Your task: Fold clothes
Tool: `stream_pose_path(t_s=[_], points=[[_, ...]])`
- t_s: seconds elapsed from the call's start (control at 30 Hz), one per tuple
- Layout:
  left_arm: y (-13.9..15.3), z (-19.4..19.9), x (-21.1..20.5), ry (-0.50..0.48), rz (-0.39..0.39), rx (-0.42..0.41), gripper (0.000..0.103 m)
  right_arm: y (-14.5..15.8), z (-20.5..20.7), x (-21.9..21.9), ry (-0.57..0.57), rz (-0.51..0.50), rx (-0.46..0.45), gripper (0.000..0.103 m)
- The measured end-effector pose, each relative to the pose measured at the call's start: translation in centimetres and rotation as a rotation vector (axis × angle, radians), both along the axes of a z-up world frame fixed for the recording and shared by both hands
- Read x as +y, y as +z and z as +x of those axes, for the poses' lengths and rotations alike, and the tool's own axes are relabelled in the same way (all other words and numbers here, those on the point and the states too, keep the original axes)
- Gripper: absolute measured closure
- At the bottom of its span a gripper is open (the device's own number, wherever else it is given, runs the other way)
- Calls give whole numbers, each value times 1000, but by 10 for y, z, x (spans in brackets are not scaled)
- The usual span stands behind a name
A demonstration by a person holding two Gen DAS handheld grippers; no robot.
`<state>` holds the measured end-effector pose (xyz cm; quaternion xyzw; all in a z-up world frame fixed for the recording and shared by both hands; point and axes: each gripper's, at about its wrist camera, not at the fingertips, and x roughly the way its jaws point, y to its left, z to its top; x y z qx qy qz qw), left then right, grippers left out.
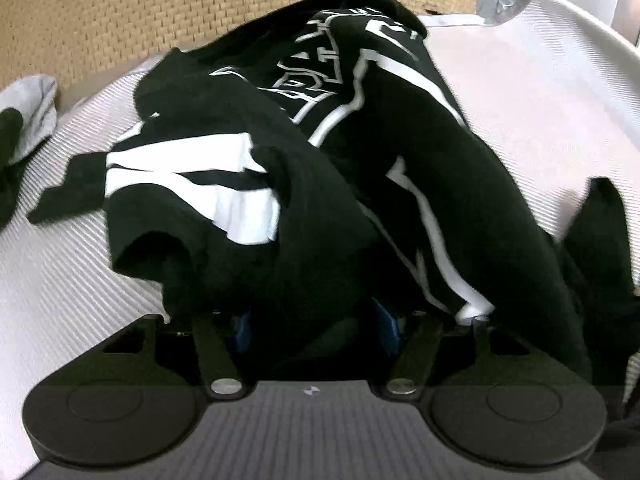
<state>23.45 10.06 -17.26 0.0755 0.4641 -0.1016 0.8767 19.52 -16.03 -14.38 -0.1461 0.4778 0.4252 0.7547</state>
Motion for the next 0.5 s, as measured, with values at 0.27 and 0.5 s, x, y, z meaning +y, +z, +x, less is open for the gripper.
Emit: stream_pose_path(t_s=[0.27,0.5], points=[[40,-54,14,36,-156,-23,42,28,-11,-34,-77,115,-226,32],[64,-90,6,6,-230,-28,36,12,34,-13,-85,122,-229,32]])
